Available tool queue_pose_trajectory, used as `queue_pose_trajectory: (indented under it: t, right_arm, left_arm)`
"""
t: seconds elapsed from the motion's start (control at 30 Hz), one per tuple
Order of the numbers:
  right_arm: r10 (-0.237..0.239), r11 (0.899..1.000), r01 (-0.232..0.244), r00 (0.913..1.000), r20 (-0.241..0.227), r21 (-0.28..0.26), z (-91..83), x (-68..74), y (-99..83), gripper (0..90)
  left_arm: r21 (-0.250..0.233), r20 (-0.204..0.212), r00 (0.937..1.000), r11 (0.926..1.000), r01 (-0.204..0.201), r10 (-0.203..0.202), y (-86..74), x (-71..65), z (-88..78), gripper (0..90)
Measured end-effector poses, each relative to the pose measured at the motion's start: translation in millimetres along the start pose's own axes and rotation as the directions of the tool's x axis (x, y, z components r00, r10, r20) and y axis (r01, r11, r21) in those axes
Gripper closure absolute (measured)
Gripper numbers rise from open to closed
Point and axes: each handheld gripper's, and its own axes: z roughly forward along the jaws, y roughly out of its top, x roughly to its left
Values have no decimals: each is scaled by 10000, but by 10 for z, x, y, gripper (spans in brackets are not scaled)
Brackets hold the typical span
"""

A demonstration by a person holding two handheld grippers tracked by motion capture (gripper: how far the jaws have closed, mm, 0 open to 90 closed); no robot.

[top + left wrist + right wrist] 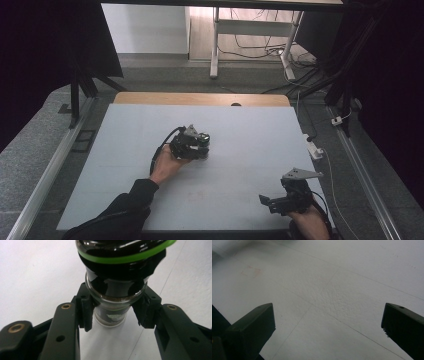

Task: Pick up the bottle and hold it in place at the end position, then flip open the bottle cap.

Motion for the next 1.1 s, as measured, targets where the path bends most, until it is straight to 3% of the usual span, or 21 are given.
queue_pose_trajectory:
  t: [0.63,0.8,1.1]
  right_arm:
    - [-56,9997,58,10000,64,-233,-30,10,1,0]
    - [62,9990,-70,9998,-184,-446,-41,23,13,0]
    - [-247,9962,197,9980,-585,-846,-60,93,112,0]
  left_arm:
    - [101,-176,9998,9999,119,-117,-10,-31,-5,539]
    - [66,-169,9998,9999,106,-105,-15,-28,-4,539]
    - [54,-74,10000,10000,16,-16,-21,-14,-7,539]
